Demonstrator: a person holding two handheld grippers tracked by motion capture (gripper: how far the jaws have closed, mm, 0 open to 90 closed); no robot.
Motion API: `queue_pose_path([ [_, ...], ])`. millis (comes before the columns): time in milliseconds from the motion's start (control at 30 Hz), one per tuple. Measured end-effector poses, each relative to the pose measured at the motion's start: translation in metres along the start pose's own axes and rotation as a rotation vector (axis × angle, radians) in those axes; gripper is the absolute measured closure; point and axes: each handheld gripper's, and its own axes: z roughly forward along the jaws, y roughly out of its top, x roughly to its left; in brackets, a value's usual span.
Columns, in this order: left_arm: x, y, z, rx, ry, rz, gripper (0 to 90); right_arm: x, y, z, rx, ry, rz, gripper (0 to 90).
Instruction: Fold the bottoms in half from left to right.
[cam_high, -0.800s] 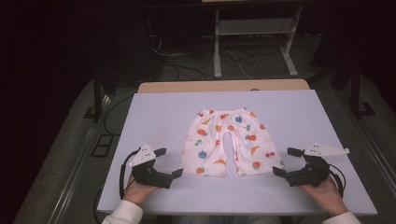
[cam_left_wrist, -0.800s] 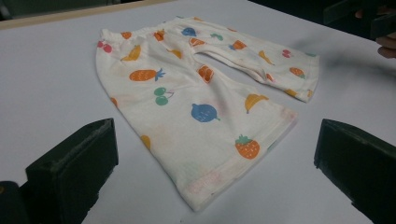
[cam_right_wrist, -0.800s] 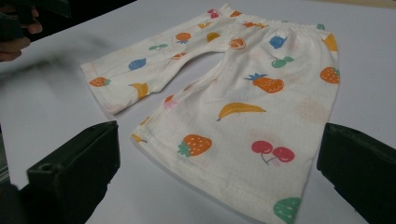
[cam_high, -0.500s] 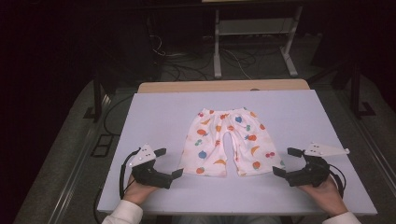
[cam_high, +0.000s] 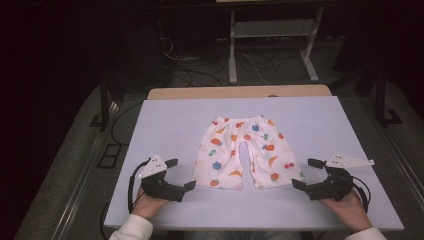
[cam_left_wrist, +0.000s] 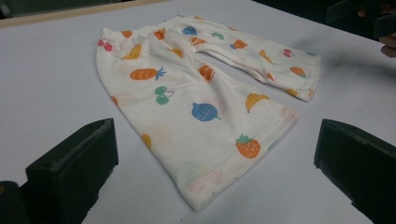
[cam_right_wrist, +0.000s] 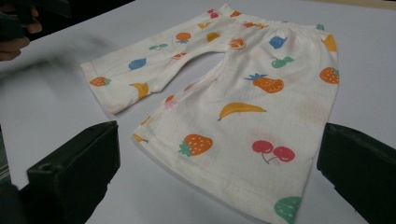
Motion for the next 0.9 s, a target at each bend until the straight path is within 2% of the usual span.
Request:
queue_pose_path([
  [200,0.0,0.0,0.0,0.003,-0.002,-0.002,0.0,0.001,0.002,0.001,0.009,0.007,0.001,0.0],
  [400,0.0,0.0,0.001,0.003,-0.001,-0.004,0.0,0.0,0.005,0.002,0.022,0.031,0.036,0.0],
  [700,0.0,-0.001,0.002,0.014,-0.001,-0.004,0.0,0.004,0.018,0.007,0.042,0.032,0.009,0.0],
  [900,0.0,-0.001,0.002,0.016,-0.002,-0.003,0.0,0.001,0.027,0.01,0.046,0.036,0.011,0.0],
])
